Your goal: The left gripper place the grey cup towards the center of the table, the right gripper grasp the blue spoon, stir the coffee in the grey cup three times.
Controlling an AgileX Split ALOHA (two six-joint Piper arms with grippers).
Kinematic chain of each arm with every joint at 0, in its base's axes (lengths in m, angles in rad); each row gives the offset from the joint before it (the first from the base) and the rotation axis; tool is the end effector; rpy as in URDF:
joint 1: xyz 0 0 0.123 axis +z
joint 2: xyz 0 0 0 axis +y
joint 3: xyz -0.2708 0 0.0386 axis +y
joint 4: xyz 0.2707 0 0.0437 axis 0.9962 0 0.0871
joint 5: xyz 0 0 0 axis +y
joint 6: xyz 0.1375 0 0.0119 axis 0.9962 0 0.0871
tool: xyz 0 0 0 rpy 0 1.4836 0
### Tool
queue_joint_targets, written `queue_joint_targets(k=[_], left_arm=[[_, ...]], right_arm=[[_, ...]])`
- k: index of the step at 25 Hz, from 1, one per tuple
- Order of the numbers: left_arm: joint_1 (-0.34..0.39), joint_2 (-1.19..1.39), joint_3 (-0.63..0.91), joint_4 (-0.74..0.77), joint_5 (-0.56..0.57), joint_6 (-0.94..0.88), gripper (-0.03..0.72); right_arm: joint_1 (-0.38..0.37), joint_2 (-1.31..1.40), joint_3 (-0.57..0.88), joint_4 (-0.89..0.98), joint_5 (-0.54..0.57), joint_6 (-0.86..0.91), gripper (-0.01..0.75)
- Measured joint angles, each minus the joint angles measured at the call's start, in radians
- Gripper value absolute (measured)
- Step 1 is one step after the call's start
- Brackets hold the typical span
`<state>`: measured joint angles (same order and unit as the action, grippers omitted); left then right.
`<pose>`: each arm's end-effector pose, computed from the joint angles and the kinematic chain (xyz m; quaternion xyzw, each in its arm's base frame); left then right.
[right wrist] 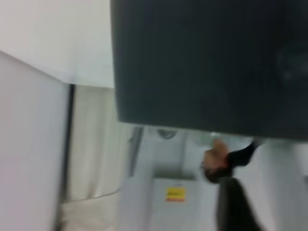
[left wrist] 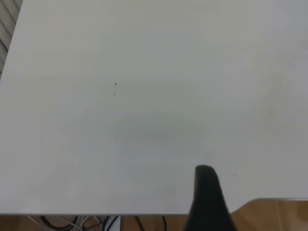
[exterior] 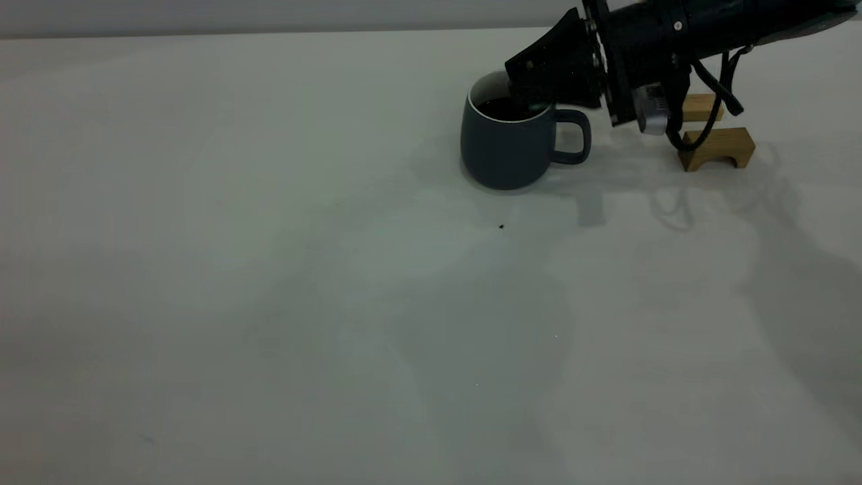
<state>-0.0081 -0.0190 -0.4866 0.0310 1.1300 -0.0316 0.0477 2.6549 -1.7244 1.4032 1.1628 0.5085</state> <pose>0.0627 0.0034 0.2551 -0.0114 0.8692 0.0056 0.4942 0.4682 0.1475 -0.0303 -0.5383 -0.6398 -0.4578 0.3022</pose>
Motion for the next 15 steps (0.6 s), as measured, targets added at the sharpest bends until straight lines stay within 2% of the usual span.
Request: queue_joint_targets(k=[3, 6, 10, 15], left_arm=[[0.0, 0.0, 0.0, 0.0, 0.0, 0.0, 0.585], [0.0, 0.0, 0.0, 0.0, 0.0, 0.0, 0.585], [0.0, 0.0, 0.0, 0.0, 0.0, 0.0, 0.585], [0.0, 0.0, 0.0, 0.0, 0.0, 0.0, 0.585]], right_arm=[[0.0, -0.02, 0.0, -0.107, 0.0, -0.089, 0.607], [0.0, -0.076, 0.0, -0.305, 0.0, -0.137, 0.688], [0.005, -0.193, 0.0, -0.665, 0.012, -0.154, 0.673], [0.005, -0.333, 0.0, -1.049, 0.026, -0.155, 0.543]])
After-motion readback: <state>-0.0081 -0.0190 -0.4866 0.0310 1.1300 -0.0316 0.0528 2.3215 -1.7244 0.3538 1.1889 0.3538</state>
